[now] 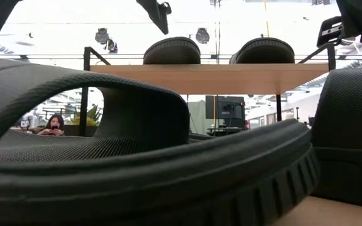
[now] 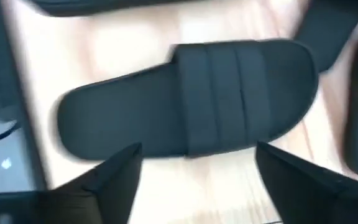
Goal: Pick and place slides into the shelf
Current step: Adjust the shelf
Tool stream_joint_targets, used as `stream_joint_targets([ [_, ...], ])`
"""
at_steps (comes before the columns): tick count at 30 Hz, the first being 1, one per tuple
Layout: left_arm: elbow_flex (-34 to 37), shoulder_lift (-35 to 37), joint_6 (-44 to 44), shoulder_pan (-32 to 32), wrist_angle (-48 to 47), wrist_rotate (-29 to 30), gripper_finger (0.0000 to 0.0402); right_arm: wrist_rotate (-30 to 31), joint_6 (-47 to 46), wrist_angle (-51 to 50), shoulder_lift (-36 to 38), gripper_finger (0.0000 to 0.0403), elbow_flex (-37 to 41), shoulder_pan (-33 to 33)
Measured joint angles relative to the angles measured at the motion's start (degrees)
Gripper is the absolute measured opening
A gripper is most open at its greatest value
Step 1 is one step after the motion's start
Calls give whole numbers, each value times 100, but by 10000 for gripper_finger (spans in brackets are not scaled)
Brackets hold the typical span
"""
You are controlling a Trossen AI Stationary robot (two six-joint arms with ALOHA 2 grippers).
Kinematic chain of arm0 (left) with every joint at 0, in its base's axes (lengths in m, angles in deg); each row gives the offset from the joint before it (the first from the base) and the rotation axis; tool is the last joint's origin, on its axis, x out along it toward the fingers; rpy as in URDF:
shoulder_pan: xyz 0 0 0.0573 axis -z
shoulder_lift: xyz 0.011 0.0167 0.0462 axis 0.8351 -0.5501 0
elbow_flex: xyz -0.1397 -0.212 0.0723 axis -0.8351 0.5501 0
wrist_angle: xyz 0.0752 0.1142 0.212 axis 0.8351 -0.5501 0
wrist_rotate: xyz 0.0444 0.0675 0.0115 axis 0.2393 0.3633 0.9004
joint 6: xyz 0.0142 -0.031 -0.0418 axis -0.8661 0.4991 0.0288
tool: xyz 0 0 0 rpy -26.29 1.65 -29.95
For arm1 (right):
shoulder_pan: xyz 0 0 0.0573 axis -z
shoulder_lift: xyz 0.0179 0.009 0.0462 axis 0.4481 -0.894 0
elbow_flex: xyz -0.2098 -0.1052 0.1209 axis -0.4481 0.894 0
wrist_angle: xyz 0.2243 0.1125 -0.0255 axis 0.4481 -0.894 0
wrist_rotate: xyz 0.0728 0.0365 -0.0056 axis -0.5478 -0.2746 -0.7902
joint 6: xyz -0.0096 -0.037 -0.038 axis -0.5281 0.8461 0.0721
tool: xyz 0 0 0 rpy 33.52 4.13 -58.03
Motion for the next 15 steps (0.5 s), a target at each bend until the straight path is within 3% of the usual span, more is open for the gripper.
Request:
stream_joint_targets([
  [5,463,532,1022,-14,59,786,154,-7,-2,-3,-41,0,0,0],
  [9,1462,1183,1708,-77,122,1217,30,-73,-97,-14,-41,0,0,-2],
  [11,2082,1611,2098,-109,471,1244,13,-223,-153,-8,-45,0,0,-2],
  [15,3442,2667,2698,-16,1612,1622,18,-465,-157,28,-83,0,0,-4],
])
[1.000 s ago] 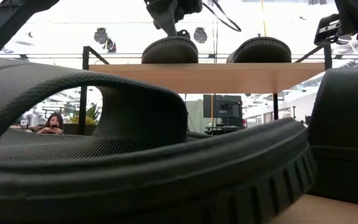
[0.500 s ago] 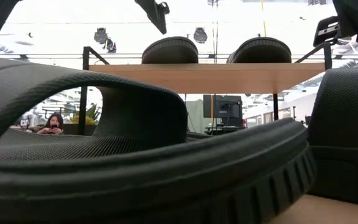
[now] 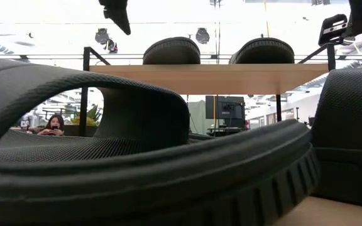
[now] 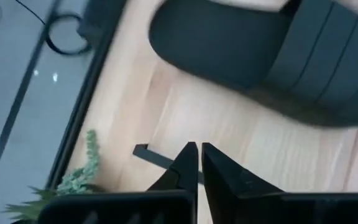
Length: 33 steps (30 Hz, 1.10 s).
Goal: Pick and place slides into the shelf
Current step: Adjust the shelf
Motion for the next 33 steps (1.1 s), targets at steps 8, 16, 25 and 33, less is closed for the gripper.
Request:
stream_joint_targets([
  [8,2583,1832,996,269,2177,444,2,-708,-17,32,-269,0,0,-1],
  [16,4449,2686,1837,473,3168,1620,1,-862,-55,-5,-893,0,0,0],
  [25,5625,2731,2380,749,3910,1862,1,-706,15,300,-1396,0,0,0],
  [33,5959,2701,2826,1160,3915,1852,0,-694,80,351,-1721,0,0,0],
])
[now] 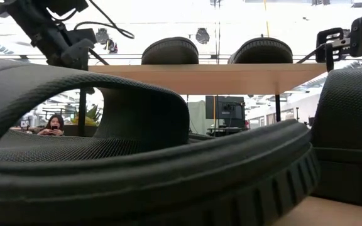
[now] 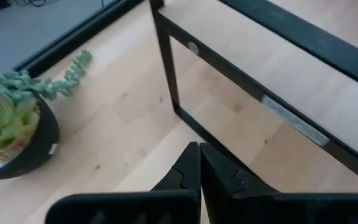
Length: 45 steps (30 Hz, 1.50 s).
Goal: Pick and place slides into the shelf
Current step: Adjust the shelf
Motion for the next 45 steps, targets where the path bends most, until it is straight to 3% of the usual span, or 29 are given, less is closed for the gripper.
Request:
stream_joint_targets([
  [6,11,0,-66,286,168,-4,0,595,58,26,-117,0,0,0],
  [14,11,0,-373,673,737,-300,0,913,-17,-3,-156,0,0,2],
  [31,11,0,-173,1402,874,-279,0,1799,-13,-153,-158,0,0,0],
  [39,11,0,-175,1434,670,-168,0,1576,-12,-41,-156,0,0,1],
  [45,9,0,-10,1414,282,165,0,1000,-51,28,-156,0,0,0],
])
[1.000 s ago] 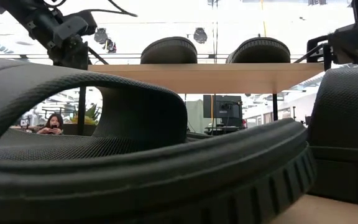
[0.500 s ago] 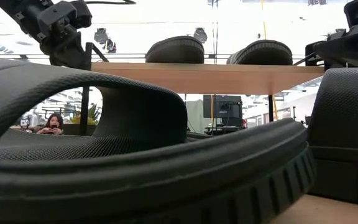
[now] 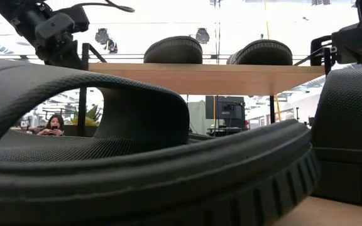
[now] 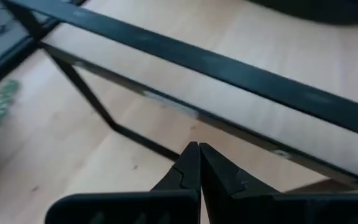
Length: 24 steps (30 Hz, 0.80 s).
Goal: Pick and place slides into the shelf
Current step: Adjust the shelf, then put the black slipper under the shelf
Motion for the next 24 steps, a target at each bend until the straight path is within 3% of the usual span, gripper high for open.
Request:
stream_joint_targets([
  [4,-1,0,48,-102,-81,90,0,-18,-286,-107,0,0,0,0],
  [11,-3,0,9,-135,-213,83,0,-895,-620,-216,9,0,0,-1],
  [18,-7,1,35,-135,-401,222,0,-735,-468,-255,28,0,-28,0],
  [24,-7,132,166,-135,-679,419,0,-131,-423,-1345,174,0,-385,0],
])
